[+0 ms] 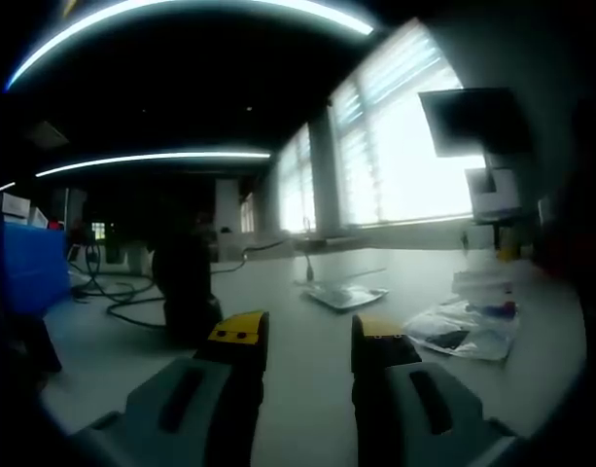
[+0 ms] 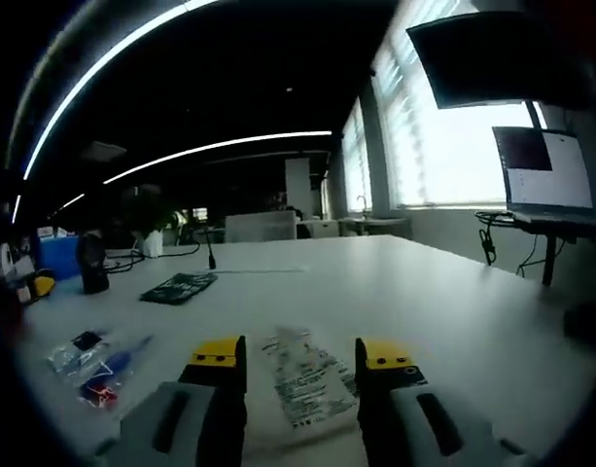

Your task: Clip sheet goods on table flip sheet goods clip sheet goods scan sheet goods put sheet goods back to table

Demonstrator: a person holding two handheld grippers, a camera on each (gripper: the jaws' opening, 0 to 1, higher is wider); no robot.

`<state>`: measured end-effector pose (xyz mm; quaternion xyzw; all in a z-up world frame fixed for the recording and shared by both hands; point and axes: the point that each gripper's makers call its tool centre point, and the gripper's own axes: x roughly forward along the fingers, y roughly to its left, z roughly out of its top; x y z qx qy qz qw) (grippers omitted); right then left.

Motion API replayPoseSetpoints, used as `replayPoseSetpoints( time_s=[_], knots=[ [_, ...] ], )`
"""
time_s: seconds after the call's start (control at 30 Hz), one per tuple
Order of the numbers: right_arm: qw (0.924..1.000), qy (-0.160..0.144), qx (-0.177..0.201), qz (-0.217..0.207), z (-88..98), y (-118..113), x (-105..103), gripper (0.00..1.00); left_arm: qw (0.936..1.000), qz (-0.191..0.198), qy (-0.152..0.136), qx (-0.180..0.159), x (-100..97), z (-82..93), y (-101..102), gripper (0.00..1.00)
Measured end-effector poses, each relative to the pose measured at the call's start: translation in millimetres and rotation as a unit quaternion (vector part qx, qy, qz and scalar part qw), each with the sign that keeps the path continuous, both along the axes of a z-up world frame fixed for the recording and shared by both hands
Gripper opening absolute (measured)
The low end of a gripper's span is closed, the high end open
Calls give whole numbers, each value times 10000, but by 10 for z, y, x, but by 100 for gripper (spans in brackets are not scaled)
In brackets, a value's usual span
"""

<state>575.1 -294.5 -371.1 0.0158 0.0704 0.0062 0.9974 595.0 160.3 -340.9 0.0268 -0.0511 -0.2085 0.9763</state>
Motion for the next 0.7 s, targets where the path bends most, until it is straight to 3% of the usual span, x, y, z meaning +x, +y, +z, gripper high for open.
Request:
replayPoseSetpoints(
  time_s=[0.17, 0.3, 0.7],
  knots=[
    [9978, -81, -47, 652, 138, 111, 52, 43, 10000, -9, -8, 7, -2, 2, -7, 27],
    [9925, -32, -360, 1166, 195, 224, 81, 45, 10000, -15, -12, 11, -4, 4, -10, 27],
    [9697, 663, -978, 2138, -134, 426, 173, 53, 10000, -32, -11, 24, -4, 3, -19, 27]
  ],
)
